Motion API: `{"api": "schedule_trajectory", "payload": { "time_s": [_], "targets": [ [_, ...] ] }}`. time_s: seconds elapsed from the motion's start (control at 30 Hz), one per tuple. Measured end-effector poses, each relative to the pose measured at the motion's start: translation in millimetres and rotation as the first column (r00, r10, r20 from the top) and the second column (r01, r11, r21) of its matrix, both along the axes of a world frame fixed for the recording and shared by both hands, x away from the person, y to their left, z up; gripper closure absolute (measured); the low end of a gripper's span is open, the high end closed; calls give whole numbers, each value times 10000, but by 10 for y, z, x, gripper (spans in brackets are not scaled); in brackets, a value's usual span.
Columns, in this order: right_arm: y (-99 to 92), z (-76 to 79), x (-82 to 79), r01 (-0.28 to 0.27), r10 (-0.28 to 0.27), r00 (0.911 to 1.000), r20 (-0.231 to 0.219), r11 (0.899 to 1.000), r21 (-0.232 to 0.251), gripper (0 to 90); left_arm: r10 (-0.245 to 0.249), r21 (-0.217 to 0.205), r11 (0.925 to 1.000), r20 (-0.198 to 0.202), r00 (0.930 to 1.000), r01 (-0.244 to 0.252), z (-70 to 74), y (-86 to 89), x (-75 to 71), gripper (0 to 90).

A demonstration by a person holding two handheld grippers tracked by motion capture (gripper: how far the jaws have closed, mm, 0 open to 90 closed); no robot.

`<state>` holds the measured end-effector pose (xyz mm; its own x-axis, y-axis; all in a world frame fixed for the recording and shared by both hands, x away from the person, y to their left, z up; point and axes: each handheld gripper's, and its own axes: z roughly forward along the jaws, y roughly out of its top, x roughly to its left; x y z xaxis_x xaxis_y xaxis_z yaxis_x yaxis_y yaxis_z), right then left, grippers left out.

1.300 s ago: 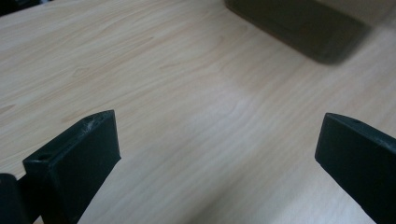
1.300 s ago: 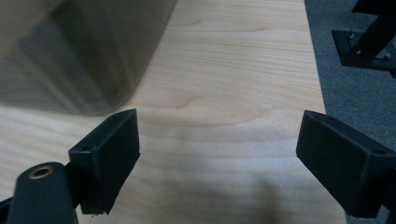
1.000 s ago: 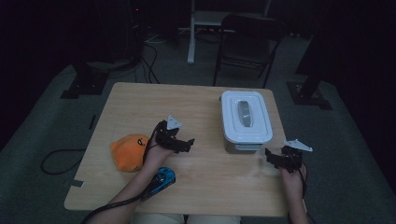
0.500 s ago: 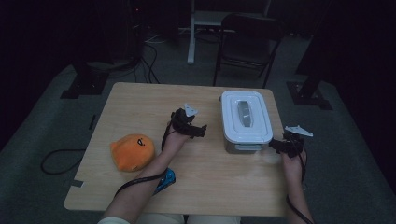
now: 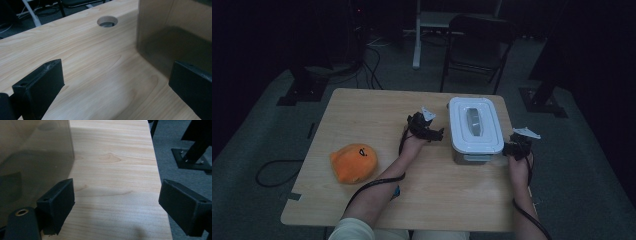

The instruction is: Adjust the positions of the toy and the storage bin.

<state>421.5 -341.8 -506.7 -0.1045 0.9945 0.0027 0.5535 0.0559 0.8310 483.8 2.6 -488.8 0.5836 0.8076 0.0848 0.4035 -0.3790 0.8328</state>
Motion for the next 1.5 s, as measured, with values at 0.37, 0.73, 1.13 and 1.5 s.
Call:
{"api": "schedule_trajectory", "payload": {
  "time_s": [0.37, 0.73, 1.13, 1.5],
  "targets": [
    [8, 34, 83, -282, 282, 9996, -15, 9993, 245, 134, -297, -75, 9995, -298, 9991, 295, 27, -120, 84, 4],
    [94, 54, 52, -1560, 1542, 9876, 293, 9850, 740, 166, -417, 294, 9986, -401, 9983, 428, 73, -129, 66, 5],
    [217, 59, 37, -1970, 1945, 9800, 425, 9783, 638, 218, -399, 460, 9981, -406, 9984, 418, 120, -13, -37, 5],
    [444, 71, 68, -2673, 2655, 9634, 367, 9616, 625, 227, -204, 799, 9965, -372, 9991, 233, 156, 255, -183, 5]
  ]
}}
